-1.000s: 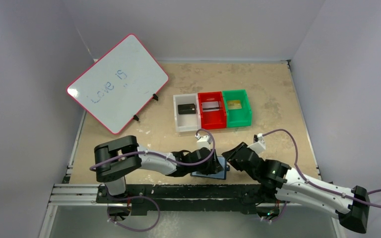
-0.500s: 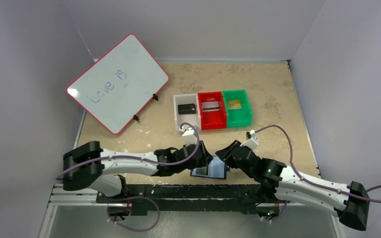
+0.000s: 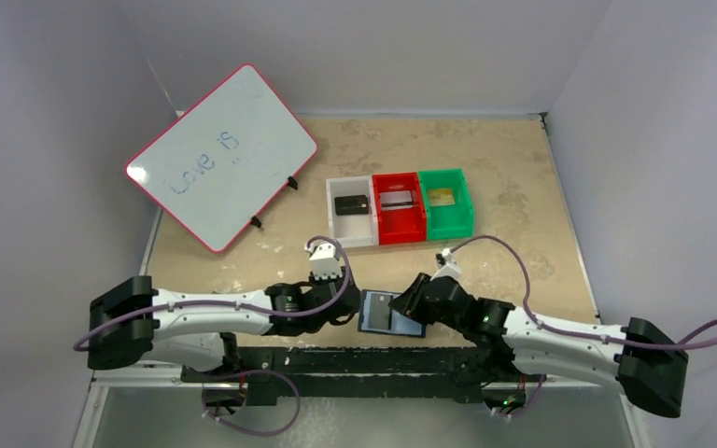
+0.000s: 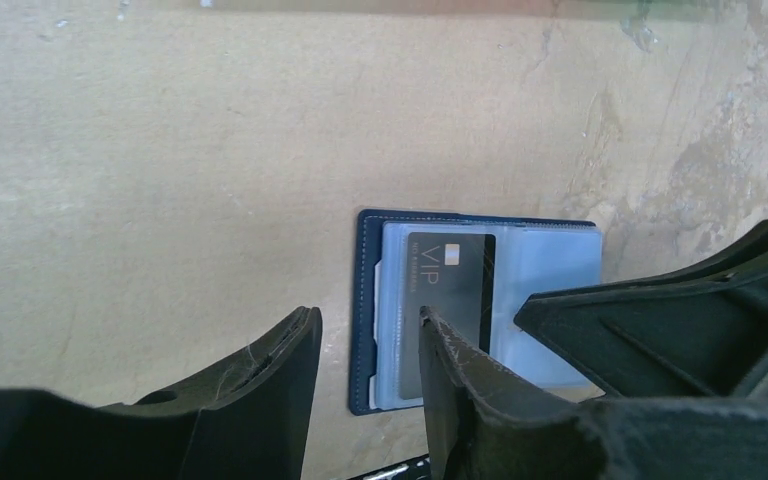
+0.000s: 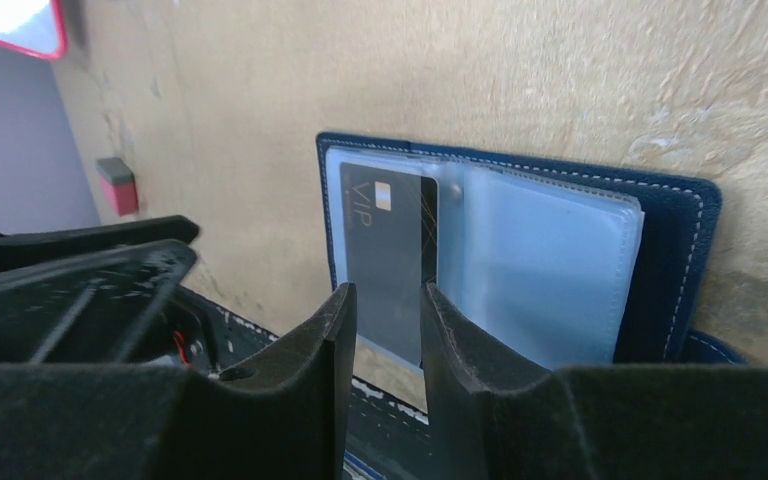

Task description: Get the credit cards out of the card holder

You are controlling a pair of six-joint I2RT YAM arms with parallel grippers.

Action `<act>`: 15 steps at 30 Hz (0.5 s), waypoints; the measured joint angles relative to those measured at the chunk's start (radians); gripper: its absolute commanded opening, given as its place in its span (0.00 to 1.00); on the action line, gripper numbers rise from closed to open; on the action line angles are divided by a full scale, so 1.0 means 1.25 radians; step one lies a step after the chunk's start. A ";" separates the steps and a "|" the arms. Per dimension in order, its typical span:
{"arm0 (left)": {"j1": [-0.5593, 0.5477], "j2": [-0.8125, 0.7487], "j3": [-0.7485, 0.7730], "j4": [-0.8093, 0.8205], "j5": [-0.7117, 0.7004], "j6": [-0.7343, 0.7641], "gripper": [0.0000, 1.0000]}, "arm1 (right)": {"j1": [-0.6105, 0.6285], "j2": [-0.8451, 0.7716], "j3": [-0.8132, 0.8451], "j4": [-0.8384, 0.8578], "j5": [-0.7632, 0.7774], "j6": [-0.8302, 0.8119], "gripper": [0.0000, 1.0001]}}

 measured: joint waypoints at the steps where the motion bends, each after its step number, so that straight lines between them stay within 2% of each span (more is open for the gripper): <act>1: 0.000 -0.015 -0.006 -0.009 -0.005 -0.004 0.43 | 0.000 0.020 -0.002 0.013 -0.011 0.000 0.32; 6: 0.011 -0.057 -0.023 -0.021 -0.013 -0.011 0.47 | 0.000 0.089 -0.008 0.066 -0.050 0.000 0.32; 15: 0.020 -0.059 -0.032 -0.012 -0.008 -0.010 0.47 | 0.000 0.143 -0.008 0.088 -0.066 0.001 0.31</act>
